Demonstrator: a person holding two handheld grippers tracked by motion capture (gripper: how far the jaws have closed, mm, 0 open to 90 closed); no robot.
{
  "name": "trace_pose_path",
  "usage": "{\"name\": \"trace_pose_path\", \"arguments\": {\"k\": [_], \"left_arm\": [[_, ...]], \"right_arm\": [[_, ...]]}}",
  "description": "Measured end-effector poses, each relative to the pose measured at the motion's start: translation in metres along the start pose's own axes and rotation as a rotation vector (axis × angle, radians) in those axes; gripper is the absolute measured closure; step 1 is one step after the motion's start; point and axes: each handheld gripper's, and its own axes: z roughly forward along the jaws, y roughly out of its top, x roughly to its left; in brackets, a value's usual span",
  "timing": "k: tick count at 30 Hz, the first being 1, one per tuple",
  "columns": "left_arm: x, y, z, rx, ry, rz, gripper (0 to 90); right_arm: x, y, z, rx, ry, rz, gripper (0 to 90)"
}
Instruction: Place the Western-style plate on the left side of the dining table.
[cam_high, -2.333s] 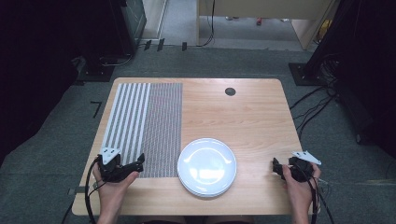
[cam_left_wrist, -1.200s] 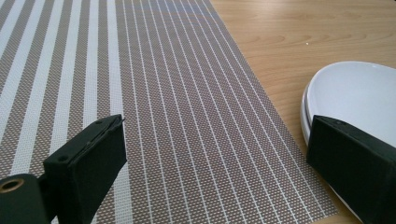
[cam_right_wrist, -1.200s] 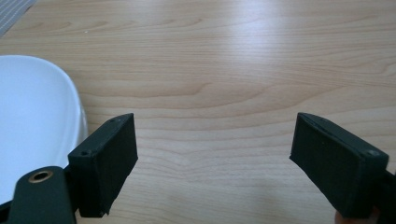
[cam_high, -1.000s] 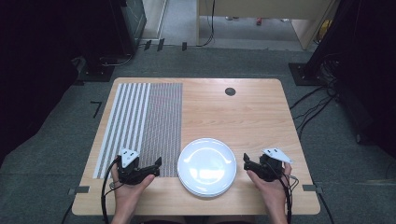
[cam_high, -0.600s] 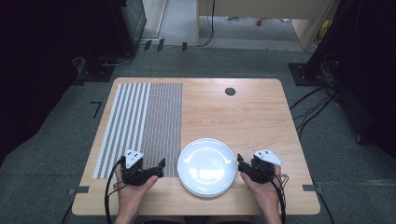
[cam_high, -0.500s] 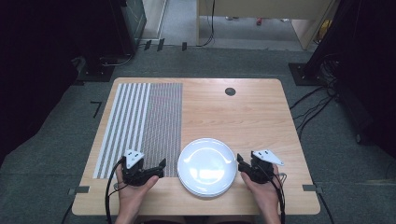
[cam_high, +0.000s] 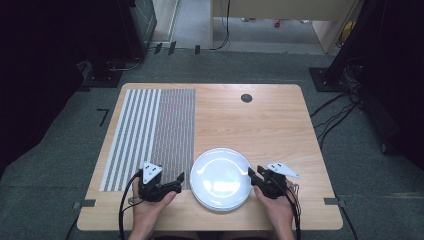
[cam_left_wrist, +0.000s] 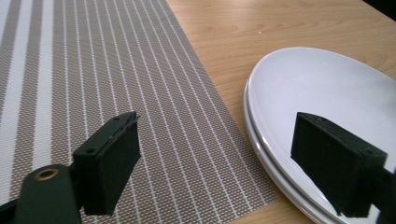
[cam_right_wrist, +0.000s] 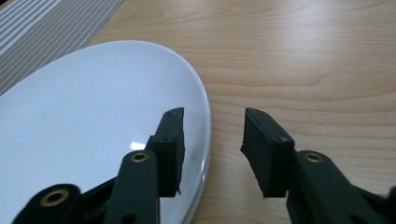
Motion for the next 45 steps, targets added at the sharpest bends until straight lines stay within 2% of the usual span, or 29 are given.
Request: {"name": "trace_pose_path", "arguments": {"k": [3,7,11,16,17,18,21,23,26,32,35,38,45], "left_arm": [[-0.002,-0.001,0.000,-0.003,-0.018,-0.004,25.7],[-0.007,-0.003,0.003,0.019,-0.050,-0.025,35.4],[-0.011,-0.006,0.006,0.038,-0.074,-0.029,44.7],[-0.015,-0.009,0.010,0.053,-0.094,-0.026,54.2],[-0.015,-0.010,0.011,0.055,-0.105,-0.031,54.2],[-0.015,-0.012,0.012,0.056,-0.131,-0.054,59.9],[-0.014,-0.014,0.014,0.068,-0.152,-0.073,61.4],[-0.014,-0.015,0.017,0.079,-0.151,-0.075,58.2],[-0.015,-0.017,0.020,0.098,-0.151,-0.069,56.5],[-0.020,-0.020,0.025,0.124,-0.147,-0.051,59.2],[-0.022,-0.022,0.028,0.143,-0.187,-0.055,60.6],[-0.023,-0.022,0.030,0.151,-0.203,-0.058,61.8],[-0.022,-0.022,0.030,0.155,-0.209,-0.060,61.8]], "right_arm": [[0.001,0.000,-0.001,-0.011,0.019,0.015,70.5],[0.002,-0.002,0.000,0.013,0.009,0.006,75.1],[-0.001,-0.004,0.000,0.011,0.022,0.052,78.6],[-0.004,-0.006,0.000,0.005,0.037,0.079,81.4],[-0.004,-0.006,0.000,0.003,0.039,0.089,82.2],[-0.004,-0.006,0.000,0.004,0.048,0.099,83.4],[-0.004,-0.007,0.001,0.007,0.054,0.101,83.5],[-0.004,-0.007,0.001,0.005,0.058,0.109,83.7],[-0.005,-0.007,0.001,0.005,0.064,0.117,84.0],[-0.006,-0.008,0.001,0.002,0.064,0.121,84.2],[-0.007,-0.008,0.002,0.001,0.074,0.146,84.0],[-0.007,-0.009,0.001,0.002,0.078,0.162,84.0],[-0.008,-0.009,0.002,0.001,0.087,0.180,83.6]]}}
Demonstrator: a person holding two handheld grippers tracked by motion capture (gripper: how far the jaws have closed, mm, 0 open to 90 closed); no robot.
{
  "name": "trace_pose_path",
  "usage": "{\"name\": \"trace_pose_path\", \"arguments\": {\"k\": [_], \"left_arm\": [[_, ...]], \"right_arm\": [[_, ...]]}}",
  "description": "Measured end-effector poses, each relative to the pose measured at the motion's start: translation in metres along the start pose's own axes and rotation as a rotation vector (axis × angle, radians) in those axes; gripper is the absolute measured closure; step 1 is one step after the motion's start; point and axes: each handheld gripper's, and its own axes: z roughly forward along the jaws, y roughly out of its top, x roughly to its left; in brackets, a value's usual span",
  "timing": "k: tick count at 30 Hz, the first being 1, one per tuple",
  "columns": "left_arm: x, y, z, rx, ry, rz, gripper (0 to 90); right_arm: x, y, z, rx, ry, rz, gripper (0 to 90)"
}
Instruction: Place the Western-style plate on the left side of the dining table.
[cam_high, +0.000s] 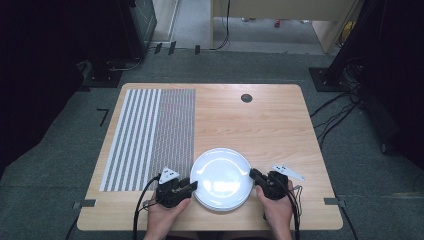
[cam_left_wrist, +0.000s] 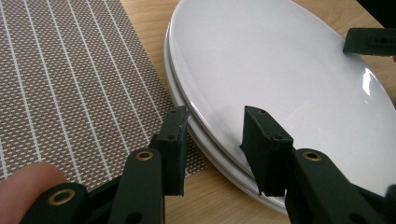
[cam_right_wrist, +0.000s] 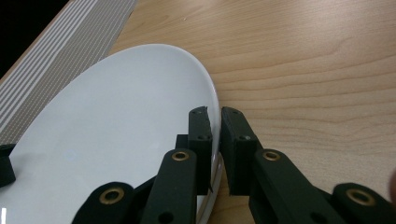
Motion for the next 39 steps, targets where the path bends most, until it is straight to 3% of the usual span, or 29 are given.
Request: {"name": "trace_pose_path", "arguments": {"k": [7,11,17,31,39], "left_arm": [[0.001,0.000,0.000,0.004,-0.006,-0.004,62.0],[0.001,0.000,0.000,0.006,-0.002,-0.002,62.4],[0.002,0.000,0.001,0.017,-0.017,-0.016,59.8],[0.010,0.004,-0.007,0.004,-0.026,-0.049,59.5],[0.025,0.010,-0.022,-0.032,-0.046,-0.070,70.0]], "right_arm": [[-0.005,0.000,0.002,0.013,0.037,0.061,82.8],[-0.007,0.002,-0.002,0.014,0.049,0.095,86.8],[-0.010,0.002,-0.002,0.023,0.076,0.114,87.2],[-0.007,0.000,0.002,0.059,0.136,0.122,87.0],[0.001,-0.006,0.009,0.087,0.173,0.114,86.4]]}}
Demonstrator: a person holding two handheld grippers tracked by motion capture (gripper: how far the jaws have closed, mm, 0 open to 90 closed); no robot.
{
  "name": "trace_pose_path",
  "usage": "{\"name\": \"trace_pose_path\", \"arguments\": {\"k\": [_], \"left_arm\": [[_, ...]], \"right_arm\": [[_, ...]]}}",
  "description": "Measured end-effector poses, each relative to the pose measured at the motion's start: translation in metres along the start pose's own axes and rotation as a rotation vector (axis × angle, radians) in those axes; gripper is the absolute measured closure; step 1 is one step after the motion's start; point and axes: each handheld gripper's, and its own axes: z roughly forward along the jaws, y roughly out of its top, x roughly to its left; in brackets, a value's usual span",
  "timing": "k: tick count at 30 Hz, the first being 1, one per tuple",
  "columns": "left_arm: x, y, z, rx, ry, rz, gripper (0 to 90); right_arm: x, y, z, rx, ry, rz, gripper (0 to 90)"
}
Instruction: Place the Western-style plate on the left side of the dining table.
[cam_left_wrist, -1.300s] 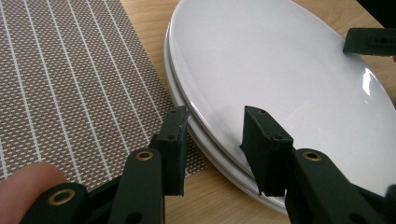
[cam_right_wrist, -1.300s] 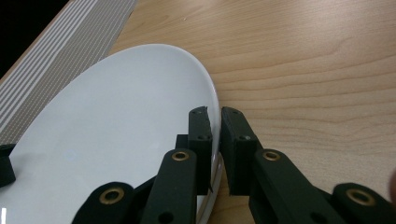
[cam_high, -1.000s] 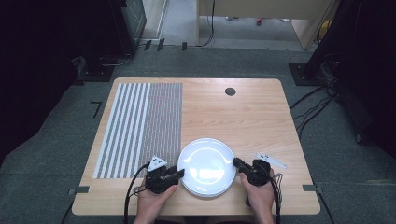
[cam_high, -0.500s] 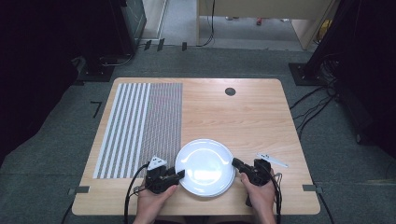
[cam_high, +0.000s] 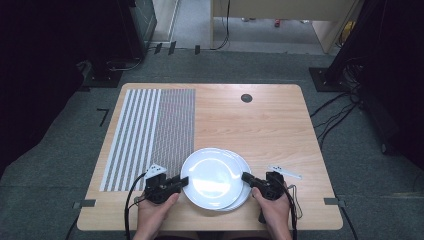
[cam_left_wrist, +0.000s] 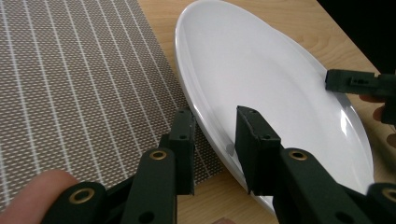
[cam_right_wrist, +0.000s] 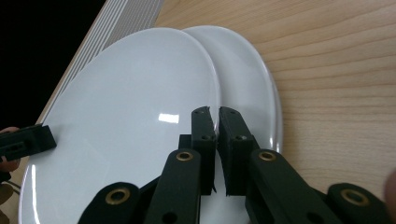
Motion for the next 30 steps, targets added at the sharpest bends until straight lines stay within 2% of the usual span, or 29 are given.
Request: {"name": "trace_pose_path", "arguments": {"k": [8,15,23,24,30], "left_arm": [[0.010,0.004,-0.010,-0.015,0.002,-0.026,74.1],[0.017,0.004,-0.011,-0.009,-0.004,-0.038,74.4],[0.023,0.002,-0.009,-0.017,-0.032,-0.062,75.0],[0.024,0.002,-0.009,-0.024,-0.040,-0.074,75.3],[0.026,0.001,-0.008,-0.030,-0.048,-0.074,75.6]], "right_arm": [[0.008,-0.005,0.005,0.021,0.025,-0.008,86.2],[0.009,-0.005,0.007,0.024,0.039,-0.003,86.0],[0.010,-0.006,0.008,0.011,0.029,0.023,84.0],[0.010,-0.006,0.008,0.004,0.031,0.038,82.2],[0.011,-0.008,0.011,-0.006,0.025,0.065,78.2]]}}
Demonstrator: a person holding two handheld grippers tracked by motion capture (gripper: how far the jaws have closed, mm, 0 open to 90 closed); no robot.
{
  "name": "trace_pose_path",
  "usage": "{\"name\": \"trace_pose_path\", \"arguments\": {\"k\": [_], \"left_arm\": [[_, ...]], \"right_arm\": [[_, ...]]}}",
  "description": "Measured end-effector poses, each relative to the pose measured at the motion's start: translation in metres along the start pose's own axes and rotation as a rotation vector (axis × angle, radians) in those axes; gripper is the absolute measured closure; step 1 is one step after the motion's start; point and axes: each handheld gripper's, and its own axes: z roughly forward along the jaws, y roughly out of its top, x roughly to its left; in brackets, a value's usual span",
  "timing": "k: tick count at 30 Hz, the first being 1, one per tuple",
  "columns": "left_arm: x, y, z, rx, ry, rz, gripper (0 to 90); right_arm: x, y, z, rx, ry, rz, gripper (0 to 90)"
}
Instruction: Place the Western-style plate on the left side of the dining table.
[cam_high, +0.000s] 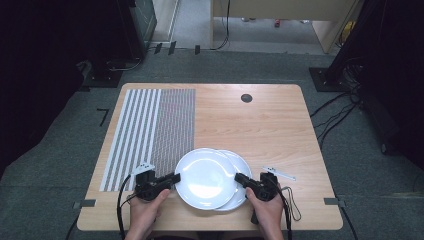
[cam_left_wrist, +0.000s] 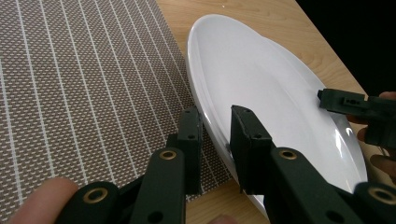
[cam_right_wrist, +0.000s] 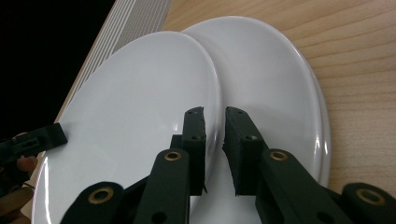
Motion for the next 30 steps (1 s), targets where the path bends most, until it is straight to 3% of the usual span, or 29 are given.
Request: {"name": "trace_pose_path", "arguments": {"k": [8,16,20,23,27,28,30], "left_arm": [[0.0001,-0.0004,0.0007,-0.006,0.001,0.002,75.5],[-0.0006,-0.0010,0.0013,-0.004,0.010,-0.007,75.5],[-0.0013,-0.0015,0.0015,-0.006,0.017,-0.015,75.5],[-0.0025,-0.0009,0.0009,-0.010,0.020,-0.009,76.0],[-0.0061,0.0011,-0.0003,-0.013,0.026,0.002,77.4],[-0.0052,0.0008,-0.0004,-0.012,0.024,-0.003,77.5],[-0.0049,0.0006,-0.0004,-0.012,0.019,-0.011,77.8]], "right_arm": [[0.0000,-0.0016,0.0041,-0.001,0.003,0.039,76.4],[0.0016,-0.0026,0.0065,0.000,0.006,0.041,80.2],[-0.0024,-0.0016,0.0045,-0.016,0.049,0.103,83.2],[-0.0025,-0.0008,0.0028,-0.022,0.064,0.123,84.3],[-0.0025,0.0002,0.0004,-0.054,0.081,0.155,86.3],[-0.0032,-0.0008,-0.0008,-0.078,0.104,0.190,87.1],[-0.0030,-0.0017,-0.0010,-0.086,0.104,0.195,87.1]]}}
